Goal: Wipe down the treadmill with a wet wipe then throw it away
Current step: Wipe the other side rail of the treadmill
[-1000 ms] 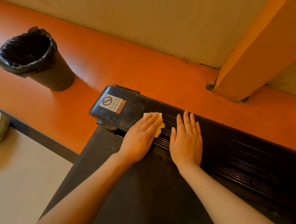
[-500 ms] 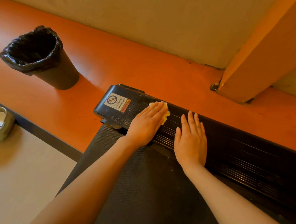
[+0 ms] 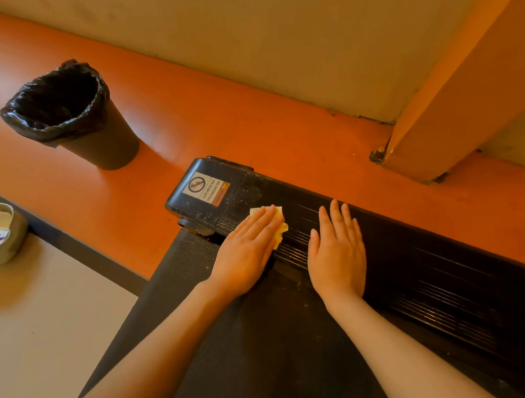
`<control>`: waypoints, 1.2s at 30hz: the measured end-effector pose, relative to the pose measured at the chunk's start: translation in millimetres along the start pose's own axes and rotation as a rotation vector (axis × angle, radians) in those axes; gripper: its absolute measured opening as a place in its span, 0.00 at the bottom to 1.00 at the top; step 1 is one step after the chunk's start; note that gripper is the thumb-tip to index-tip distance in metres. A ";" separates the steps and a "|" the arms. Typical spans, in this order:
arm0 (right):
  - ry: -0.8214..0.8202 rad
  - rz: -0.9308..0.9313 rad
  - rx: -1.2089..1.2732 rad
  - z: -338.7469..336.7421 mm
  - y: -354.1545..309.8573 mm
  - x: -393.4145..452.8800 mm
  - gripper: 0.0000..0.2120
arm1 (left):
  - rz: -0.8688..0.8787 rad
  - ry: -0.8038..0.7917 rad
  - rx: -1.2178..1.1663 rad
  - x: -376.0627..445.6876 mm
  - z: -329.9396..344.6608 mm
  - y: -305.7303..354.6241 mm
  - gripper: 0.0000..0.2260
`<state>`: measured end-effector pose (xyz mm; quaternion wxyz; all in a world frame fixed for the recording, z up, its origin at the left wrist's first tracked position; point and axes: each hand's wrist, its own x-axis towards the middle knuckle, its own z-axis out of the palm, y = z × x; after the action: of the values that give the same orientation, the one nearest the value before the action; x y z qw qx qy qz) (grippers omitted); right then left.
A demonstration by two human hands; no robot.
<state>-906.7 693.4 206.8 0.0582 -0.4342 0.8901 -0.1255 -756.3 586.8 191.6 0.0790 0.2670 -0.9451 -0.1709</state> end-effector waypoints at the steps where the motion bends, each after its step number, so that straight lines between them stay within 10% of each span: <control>1: -0.003 0.000 -0.003 0.0 0.0 0.0 0.22 | 0.000 -0.006 0.004 4.6 -0.8 -1.2 0.22; 36: -0.012 -0.008 0.012 -2.0 1.4 0.4 0.22 | -0.101 -0.002 -0.007 47.0 -16.9 -15.7 0.25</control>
<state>-908.4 694.2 208.3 0.0656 -0.4382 0.8873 -0.1283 -784.4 544.5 204.2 0.0703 0.3139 -0.9299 -0.1780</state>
